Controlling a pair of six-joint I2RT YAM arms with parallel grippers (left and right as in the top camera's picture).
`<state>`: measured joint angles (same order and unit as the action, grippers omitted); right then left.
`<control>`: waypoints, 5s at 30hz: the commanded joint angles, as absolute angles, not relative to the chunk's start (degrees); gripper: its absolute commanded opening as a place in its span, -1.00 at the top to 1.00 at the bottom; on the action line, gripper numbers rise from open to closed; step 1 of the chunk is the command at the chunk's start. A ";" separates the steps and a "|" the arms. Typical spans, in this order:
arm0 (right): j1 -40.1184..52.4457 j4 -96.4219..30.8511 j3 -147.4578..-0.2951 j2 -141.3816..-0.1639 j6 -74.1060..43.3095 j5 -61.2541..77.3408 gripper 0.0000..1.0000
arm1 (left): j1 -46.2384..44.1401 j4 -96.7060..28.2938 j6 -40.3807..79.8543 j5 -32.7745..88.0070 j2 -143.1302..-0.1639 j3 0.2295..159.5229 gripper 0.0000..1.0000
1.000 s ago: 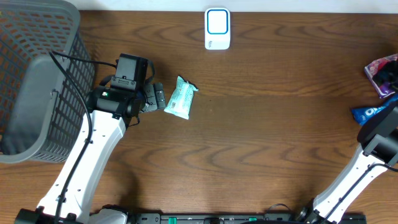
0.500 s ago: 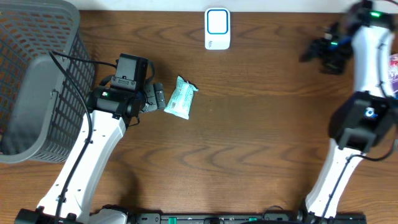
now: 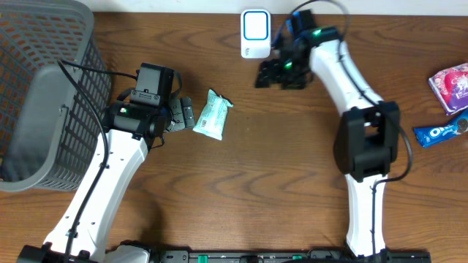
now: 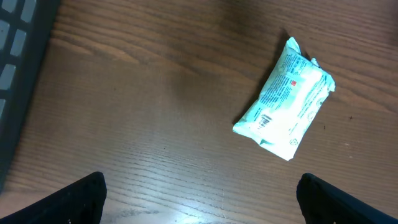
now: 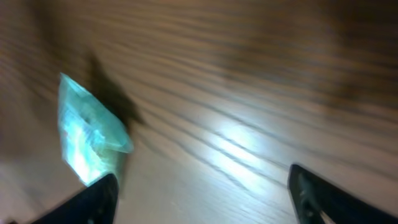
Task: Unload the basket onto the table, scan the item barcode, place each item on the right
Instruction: 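Move the right gripper to the mint-green wipes pack and grasp it, then lift the wipes pack and hold it in front of the scanner, then carry the wipes pack to the right edge of the table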
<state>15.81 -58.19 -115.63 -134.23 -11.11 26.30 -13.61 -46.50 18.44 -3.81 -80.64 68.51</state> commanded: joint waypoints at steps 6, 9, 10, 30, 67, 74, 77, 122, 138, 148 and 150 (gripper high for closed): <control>22.46 -40.93 -103.79 -132.25 -28.93 39.33 -0.47 | -13.45 -46.68 19.18 -4.56 -80.90 68.95 -0.96; 24.58 -38.06 -101.16 -132.25 -32.27 38.70 -0.41 | -13.45 -46.68 19.18 -4.56 -80.90 68.95 -0.96; 25.04 -38.09 -100.66 -132.25 -33.87 37.69 -0.36 | -13.45 -46.68 19.18 -4.56 -80.90 68.95 -0.96; 28.16 -22.90 -89.47 -132.27 -41.45 32.77 0.98 | -13.45 -46.68 19.18 -4.56 -80.90 68.95 -0.96; 33.08 -57.28 -93.54 -127.63 -35.62 -41.60 0.95 | -13.45 -46.65 19.18 -4.56 -80.90 68.95 -0.96; 37.19 -57.74 -100.33 -127.09 -36.58 -27.03 0.08 | -13.45 -46.68 19.18 -4.56 -80.90 68.95 -0.96; 37.12 -61.69 -106.54 -127.09 -35.99 -24.99 -0.39 | -13.45 -46.68 19.18 -4.56 -80.90 68.95 -0.96; 18.85 -52.69 -103.81 -127.17 -19.59 11.49 0.98 | -13.45 -46.68 19.18 -4.56 -80.90 68.95 -0.96; 19.81 -19.20 -112.77 -129.51 -36.84 4.40 0.98 | -13.45 -46.68 19.18 -4.56 -80.90 68.95 -0.96; 19.22 -15.84 -112.81 -131.90 -38.81 2.68 0.90 | -13.45 -46.68 19.18 -4.56 -80.90 68.95 -0.96; 17.80 -18.87 -113.71 -131.04 -38.06 3.11 0.98 | -13.45 -46.68 19.18 -4.56 -80.90 68.95 -0.96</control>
<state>19.46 -16.88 -112.31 -131.98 -37.95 4.03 -13.61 -46.48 18.44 -3.81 -80.64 68.51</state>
